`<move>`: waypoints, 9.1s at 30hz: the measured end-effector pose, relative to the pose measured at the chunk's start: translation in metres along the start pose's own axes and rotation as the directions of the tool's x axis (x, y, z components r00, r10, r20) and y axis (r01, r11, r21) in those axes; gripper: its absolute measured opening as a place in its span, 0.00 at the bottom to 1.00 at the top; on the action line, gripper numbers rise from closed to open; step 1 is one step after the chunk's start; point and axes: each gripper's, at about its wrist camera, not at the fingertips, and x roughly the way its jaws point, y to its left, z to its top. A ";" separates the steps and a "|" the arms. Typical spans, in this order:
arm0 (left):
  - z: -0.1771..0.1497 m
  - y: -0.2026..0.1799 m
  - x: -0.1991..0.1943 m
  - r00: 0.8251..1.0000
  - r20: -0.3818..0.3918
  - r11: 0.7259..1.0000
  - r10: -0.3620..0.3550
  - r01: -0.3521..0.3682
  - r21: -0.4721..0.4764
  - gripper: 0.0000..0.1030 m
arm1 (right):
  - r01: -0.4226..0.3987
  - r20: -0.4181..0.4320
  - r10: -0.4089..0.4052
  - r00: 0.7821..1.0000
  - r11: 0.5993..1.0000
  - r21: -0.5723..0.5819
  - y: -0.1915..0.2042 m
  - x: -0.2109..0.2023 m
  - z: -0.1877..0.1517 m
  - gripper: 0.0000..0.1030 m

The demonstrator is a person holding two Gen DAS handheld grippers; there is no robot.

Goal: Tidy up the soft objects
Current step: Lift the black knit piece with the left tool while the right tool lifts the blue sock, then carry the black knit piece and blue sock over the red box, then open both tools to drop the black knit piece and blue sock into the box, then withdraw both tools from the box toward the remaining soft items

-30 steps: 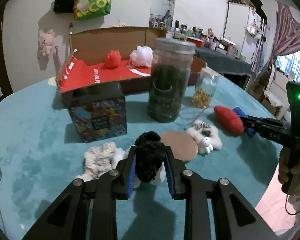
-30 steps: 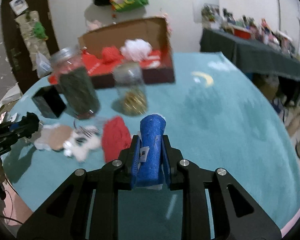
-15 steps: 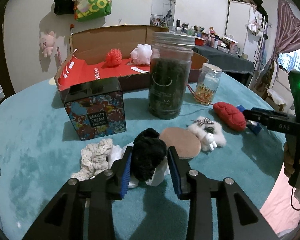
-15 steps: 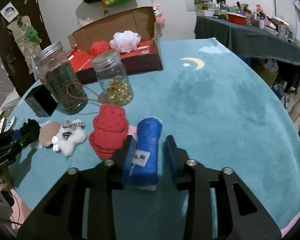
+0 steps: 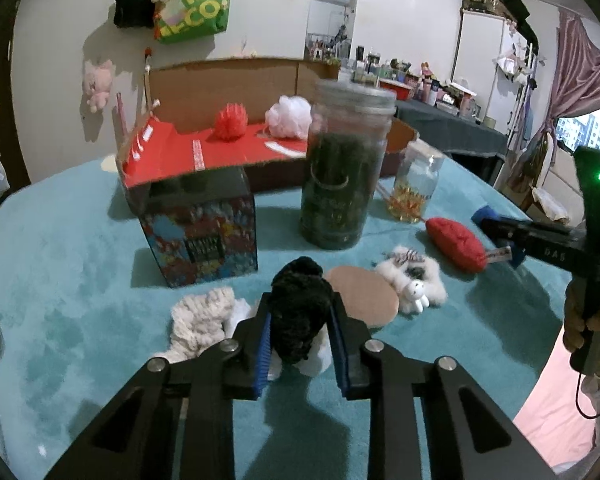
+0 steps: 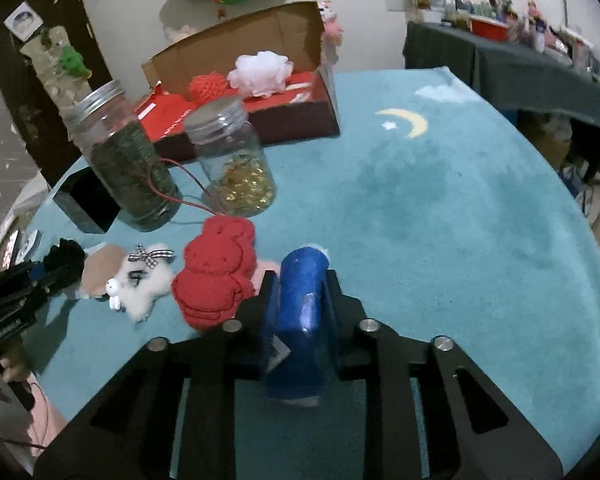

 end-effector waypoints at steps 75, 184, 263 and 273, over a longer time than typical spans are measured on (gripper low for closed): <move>0.041 0.070 -0.006 0.982 -0.188 0.987 -0.017 -0.013 -0.160 0.26 | -0.196 -0.087 0.192 0.978 0.979 -0.046 0.048 0.001 0.040 0.20; 0.188 0.049 -0.007 0.980 0.092 0.983 0.179 -0.182 0.023 0.92 | 0.024 0.002 -0.024 1.000 0.965 -0.260 0.082 0.037 0.225 0.70; -0.045 0.002 -0.026 0.957 0.114 0.958 0.267 -0.252 -0.135 1.00 | 0.070 0.192 -0.069 0.979 0.998 0.001 0.075 -0.026 -0.065 0.91; -0.033 0.023 -0.023 0.959 0.079 0.957 0.271 -0.260 -0.130 1.00 | 0.037 0.181 -0.031 0.983 0.999 -0.032 0.084 -0.020 -0.050 0.91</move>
